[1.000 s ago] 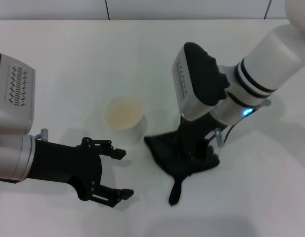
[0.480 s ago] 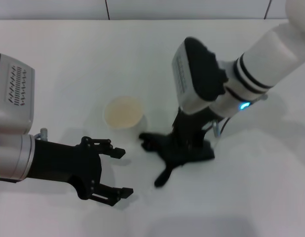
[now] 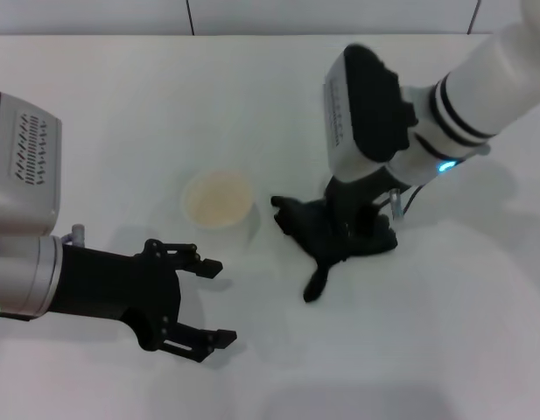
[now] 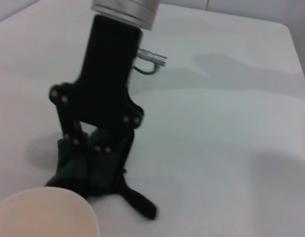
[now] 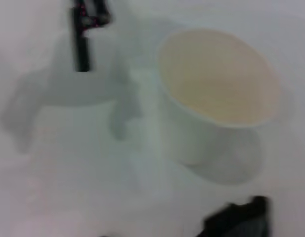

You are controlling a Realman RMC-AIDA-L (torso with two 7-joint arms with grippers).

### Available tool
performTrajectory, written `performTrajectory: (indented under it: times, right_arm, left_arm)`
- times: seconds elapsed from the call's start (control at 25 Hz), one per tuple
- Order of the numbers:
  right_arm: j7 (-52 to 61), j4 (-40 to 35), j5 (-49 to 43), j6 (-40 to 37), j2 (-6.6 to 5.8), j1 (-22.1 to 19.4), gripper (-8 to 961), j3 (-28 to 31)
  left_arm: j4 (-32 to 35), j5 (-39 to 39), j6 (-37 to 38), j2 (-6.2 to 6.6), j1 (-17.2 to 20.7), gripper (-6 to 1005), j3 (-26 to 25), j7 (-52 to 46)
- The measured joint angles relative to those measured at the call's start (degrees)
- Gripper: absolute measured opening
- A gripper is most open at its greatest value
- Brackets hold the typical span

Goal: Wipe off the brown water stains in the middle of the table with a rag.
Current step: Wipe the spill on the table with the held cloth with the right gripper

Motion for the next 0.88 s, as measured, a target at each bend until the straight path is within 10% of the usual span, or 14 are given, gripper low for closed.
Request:
performTrajectory:
  times: [0.48,0.88]
  right_arm:
    - [-0.7,-2.7,10.0,-5.0,-0.09,-0.8,81,-7.0]
    - [-8.1,-5.8,4.3,-17.9,-0.93,-7.6,89,12.1]
  left_arm:
    - [-0.3,-0.1,-0.8,0.03,0.0,894,-0.7,1.0]
    - [-1.6,-1.0,-0.9,0.09,0.4,894,-3.6,2.4]
